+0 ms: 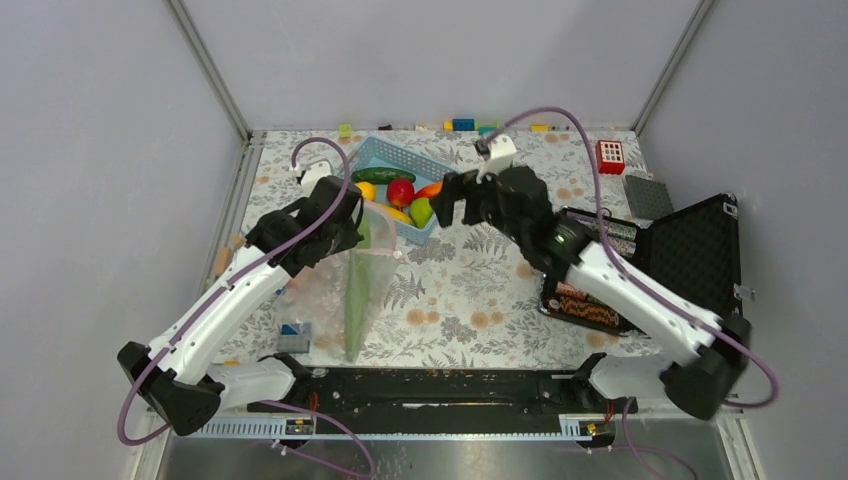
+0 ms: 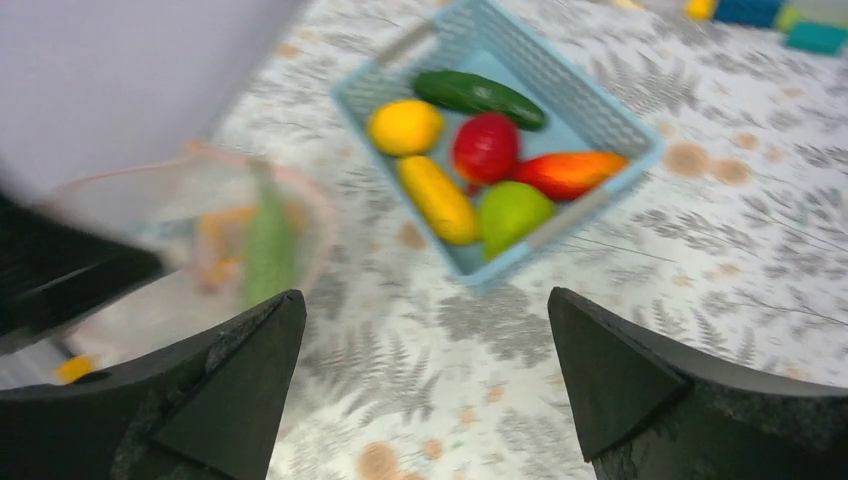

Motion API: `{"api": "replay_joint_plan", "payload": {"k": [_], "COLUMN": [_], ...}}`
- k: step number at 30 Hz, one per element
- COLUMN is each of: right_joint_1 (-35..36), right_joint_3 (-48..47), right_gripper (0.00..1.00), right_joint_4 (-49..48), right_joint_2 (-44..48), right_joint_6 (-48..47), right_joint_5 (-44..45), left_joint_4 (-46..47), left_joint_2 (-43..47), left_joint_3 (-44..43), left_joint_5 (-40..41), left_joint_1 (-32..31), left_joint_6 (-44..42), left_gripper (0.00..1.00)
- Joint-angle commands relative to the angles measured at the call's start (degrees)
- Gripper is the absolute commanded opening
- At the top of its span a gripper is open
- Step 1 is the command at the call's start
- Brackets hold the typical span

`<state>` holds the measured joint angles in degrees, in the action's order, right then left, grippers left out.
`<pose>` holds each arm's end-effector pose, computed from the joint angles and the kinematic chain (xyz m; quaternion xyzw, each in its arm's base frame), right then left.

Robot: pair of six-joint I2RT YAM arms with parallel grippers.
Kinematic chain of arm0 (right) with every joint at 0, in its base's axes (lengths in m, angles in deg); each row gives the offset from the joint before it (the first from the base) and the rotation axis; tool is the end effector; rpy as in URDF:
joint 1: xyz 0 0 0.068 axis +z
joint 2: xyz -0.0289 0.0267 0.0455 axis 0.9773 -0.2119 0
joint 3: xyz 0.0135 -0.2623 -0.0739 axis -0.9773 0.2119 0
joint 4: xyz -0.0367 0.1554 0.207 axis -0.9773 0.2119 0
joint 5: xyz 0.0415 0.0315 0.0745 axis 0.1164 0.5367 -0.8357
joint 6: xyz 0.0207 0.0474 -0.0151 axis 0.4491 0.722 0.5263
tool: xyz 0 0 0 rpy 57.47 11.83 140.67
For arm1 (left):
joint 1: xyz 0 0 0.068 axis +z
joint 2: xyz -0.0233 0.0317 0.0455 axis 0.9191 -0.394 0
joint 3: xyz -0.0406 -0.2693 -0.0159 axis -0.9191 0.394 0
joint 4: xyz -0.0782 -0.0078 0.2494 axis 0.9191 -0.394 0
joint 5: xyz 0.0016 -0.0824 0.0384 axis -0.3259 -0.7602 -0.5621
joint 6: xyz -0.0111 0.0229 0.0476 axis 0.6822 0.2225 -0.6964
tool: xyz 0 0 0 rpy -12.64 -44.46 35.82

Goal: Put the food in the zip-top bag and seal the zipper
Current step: Place the fake vegetable in the zipper food storage bag, then move the bin to the center of the board.

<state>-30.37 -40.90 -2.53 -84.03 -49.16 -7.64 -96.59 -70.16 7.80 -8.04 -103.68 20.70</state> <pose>0.1902 0.1987 0.3967 -0.1511 0.7347 0.2974 0.5907 0.1844 -0.1198 0.3632 -0.1496 0.9098 -0.0710 0.3807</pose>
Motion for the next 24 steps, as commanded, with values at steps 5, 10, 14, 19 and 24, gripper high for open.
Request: {"api": "replay_joint_plan", "payload": {"k": [5, 10, 14, 19, 24], "right_joint_1": [-8.04, -10.39, -11.96, -13.69, -14.93], "right_joint_3": [-23.58, -46.87, -62.15, -64.61, -54.64], "right_gripper": [1.0, 1.0, 1.0, 1.0, 1.0], "right_joint_4": [8.71, 21.9, 31.13, 37.06, 34.95], "right_joint_2": [-31.48, -52.2, -64.58, -68.7, -64.73], "right_joint_6": [-9.59, -9.27, -7.7, -6.66, -6.67], "right_joint_5": [-2.82, -8.26, -8.79, -7.43, -4.53], "left_joint_4": [7.62, 9.69, 9.98, 11.47, 11.94], "left_joint_2": [2.61, 2.43, 1.89, 1.93, 1.31], "left_joint_3": [2.36, 4.72, 4.98, 5.91, 6.03], "left_joint_5": [4.99, 4.26, 3.48, 3.32, 2.82], "left_joint_1": [1.44, 2.12, 2.21, 2.26, 2.34], "left_joint_6": [-2.26, -3.35, -3.8, -4.41, -4.86], "left_gripper": [0.0, 0.0, 0.0, 0.0, 0.0]}}
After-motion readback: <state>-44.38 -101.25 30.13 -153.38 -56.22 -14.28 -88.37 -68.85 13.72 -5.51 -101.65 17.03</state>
